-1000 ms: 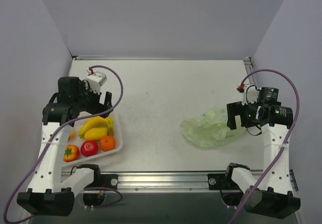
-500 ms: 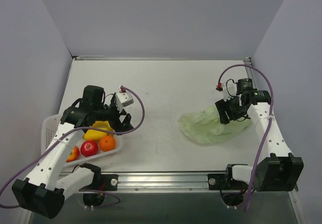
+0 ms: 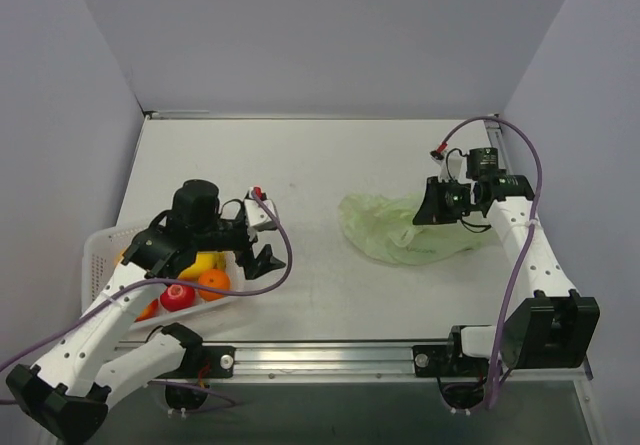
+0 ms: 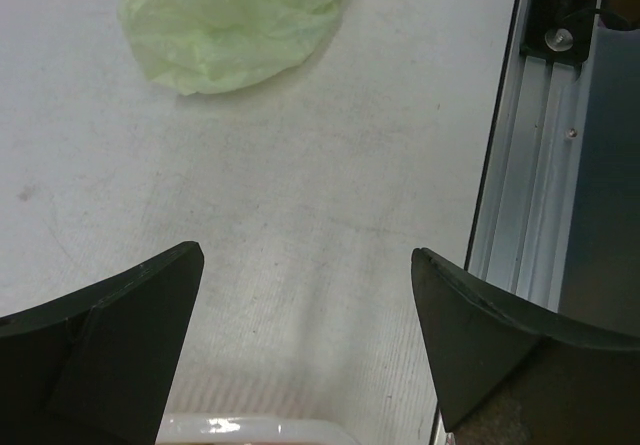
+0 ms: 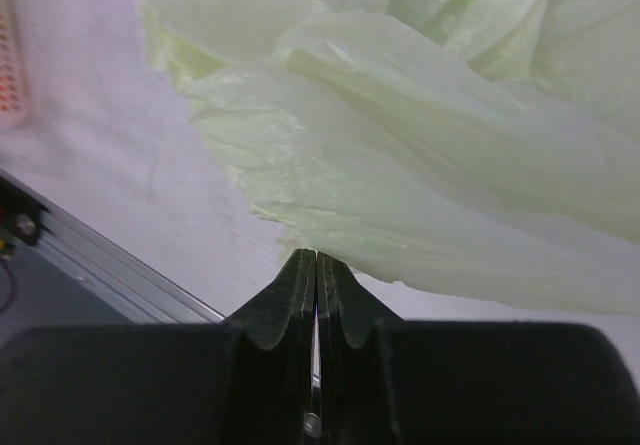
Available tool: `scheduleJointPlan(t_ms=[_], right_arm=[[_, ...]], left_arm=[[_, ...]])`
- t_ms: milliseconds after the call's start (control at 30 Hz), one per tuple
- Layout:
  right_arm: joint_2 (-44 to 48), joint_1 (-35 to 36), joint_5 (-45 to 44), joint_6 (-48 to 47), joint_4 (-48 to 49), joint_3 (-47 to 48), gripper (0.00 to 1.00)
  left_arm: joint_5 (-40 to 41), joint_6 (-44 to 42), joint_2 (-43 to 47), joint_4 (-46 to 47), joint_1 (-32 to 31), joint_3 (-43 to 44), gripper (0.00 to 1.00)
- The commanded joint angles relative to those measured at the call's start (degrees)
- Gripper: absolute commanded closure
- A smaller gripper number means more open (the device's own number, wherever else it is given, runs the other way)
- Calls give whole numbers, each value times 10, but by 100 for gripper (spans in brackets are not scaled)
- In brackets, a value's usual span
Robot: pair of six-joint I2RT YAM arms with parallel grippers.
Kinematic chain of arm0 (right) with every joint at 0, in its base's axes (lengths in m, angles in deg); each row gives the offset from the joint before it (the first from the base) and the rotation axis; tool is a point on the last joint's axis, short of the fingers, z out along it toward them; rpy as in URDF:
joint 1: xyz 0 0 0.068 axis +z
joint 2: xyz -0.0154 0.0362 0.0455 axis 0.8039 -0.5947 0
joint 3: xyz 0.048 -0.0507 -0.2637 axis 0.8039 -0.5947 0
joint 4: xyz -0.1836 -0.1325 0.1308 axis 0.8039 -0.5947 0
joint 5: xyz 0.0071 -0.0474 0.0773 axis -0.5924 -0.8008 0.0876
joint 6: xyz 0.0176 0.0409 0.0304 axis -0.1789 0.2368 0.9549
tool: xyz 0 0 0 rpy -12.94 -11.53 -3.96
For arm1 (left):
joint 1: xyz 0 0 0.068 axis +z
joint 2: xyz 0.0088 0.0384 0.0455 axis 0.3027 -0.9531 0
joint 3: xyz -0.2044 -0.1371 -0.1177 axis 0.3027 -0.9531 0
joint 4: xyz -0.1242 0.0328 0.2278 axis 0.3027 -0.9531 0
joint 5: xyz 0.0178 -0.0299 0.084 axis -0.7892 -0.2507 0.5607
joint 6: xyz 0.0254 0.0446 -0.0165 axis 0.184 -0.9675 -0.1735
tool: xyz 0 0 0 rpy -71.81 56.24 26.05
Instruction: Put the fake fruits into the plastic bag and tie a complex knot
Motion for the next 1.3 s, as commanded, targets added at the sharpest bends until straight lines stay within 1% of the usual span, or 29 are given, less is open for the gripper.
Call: scheduleJointPlan(t_ms=[0, 67, 100, 133, 167, 200, 233, 267, 300, 333, 367, 400, 433, 467, 533, 567, 600, 700, 767, 800, 867, 967, 1000, 1033, 1067, 1133, 1167, 1233, 1267], right_arm=[[22, 7, 124, 126, 94, -15, 100], [17, 18, 149, 149, 111, -17, 100], [16, 21, 155, 154, 126, -16, 100], [13, 23, 158, 165, 134, -17, 100], [15, 28, 164, 165, 140, -11, 100], [15, 29, 161, 161, 138, -4, 100], [22, 30, 151, 146, 134, 7, 98], [29, 22, 132, 133, 125, 16, 93], [50, 21, 99, 108, 103, 33, 78], [63, 19, 66, 90, 94, 38, 61], [74, 17, 37, 43, 87, 40, 37], [90, 15, -13, 15, 66, 47, 14], [96, 14, -40, -9, 57, 48, 11], [100, 14, -65, -64, 52, 47, 8], [103, 8, -119, -118, 42, 35, 7], [102, 4, -130, -140, 42, 29, 7], [96, -4, -133, -185, 43, 15, 7], [58, -8, -134, -242, 50, 2, 5], [38, -8, -153, -258, 67, -12, 2], [19, -7, -159, -263, 92, -17, 2], [-1, -8, -160, -273, 109, -20, 2], [-40, -7, -145, -256, 120, -7, 10], [-51, -7, -139, -245, 123, -5, 17], [-55, -7, -132, -230, 123, -4, 22], [-57, -7, -115, -220, 126, -5, 34], [-57, -7, -92, -202, 126, -9, 48], [-57, -7, -82, -180, 126, -11, 66], [-49, -7, -50, -154, 124, -19, 86], [-44, -7, -39, -132, 123, -21, 100]], left_arm=[[68, 57, -15, 126, -61, -11, 3], [101, 74, -41, 165, -91, -10, 3], [121, 92, -53, 207, -124, -10, 3], [156, 100, -81, 227, -138, -8, 3], [164, 104, -96, 244, -152, -4, 3], [172, 106, -112, 270, -180, 3, 3], [195, 104, -141, 283, -197, 6, 2], [204, 103, -155, 299, -211, 9, 3], [208, 99, -167, 329, -233, 13, 3], [211, 97, -190, 344, -243, 14, 3], [227, 96, -199, 358, -253, 16, 3], [232, 99, -211, 382, -263, 18, 3], [234, 100, -229, 387, -277, 22, 2], [243, 99, -236, 412, -284, 22, 3], [245, 103, -256, 455, -298, 19, 2], [245, 104, -262, 468, -300, 20, 3], [243, 110, -267, 488, -302, 21, 2], [230, 121, -294, 502, -309, 35, 3], [225, 125, -310, 506, -314, 45, 2], [233, 124, -315, 510, -317, 46, 3], [239, 122, -330, 513, -320, 48, 3], [273, 114, -356, 524, -327, 58, 3], [286, 107, -365, 526, -338, 69, 2], [317, 100, -382, 529, -343, 72, 3], [332, 89, -389, 543, -349, 74, 3], [367, 84, -409, 561, -355, 80, 3], [381, 82, -416, 573, -355, 84, 2], [393, 74, -432, 577, -353, 95, 2], [420, 67, -435, 585, -354, 96, 3]])
